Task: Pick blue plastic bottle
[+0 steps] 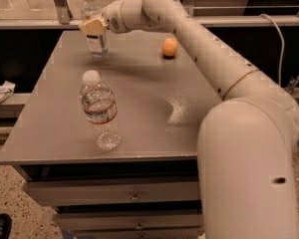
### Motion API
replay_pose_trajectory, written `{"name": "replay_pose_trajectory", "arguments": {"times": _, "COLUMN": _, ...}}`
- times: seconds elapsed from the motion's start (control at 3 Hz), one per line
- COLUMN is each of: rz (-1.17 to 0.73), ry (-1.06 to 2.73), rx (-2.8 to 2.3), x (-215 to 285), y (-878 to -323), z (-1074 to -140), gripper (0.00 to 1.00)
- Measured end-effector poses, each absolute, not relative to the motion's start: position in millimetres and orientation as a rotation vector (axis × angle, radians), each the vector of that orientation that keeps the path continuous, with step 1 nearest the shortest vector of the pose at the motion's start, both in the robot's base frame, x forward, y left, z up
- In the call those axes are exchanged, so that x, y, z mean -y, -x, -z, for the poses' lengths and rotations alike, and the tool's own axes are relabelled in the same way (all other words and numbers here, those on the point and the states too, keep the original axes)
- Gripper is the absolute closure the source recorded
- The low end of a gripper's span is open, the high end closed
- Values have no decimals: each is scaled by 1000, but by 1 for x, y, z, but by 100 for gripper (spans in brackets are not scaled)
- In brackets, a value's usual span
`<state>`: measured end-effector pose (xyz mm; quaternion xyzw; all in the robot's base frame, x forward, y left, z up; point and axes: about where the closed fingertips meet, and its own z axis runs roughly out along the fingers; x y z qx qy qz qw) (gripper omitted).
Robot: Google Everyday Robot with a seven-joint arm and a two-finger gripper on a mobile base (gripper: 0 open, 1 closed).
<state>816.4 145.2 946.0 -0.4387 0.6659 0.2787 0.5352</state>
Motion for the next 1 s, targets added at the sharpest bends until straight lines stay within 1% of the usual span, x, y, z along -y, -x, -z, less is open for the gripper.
{"name": "replay_pose_trajectory", "arguments": {"times": 0.33, "rz": -701, "ry": 978, "rx": -1559, "x": -111, "y": -787, "z": -972, "gripper": 99}}
{"name": "replay_pose_trajectory", "arguments": {"times": 0.67, "rz": -803, "ry": 911, "rx": -1494, "x": -86, "y": -752, "z": -1004, "gripper": 100}}
{"name": "replay_pose_trajectory", "arguments": {"times": 1.0, "rz": -819, "ry": 904, "rx": -1488, "x": -86, "y": -749, "z": -1007, "gripper": 100}}
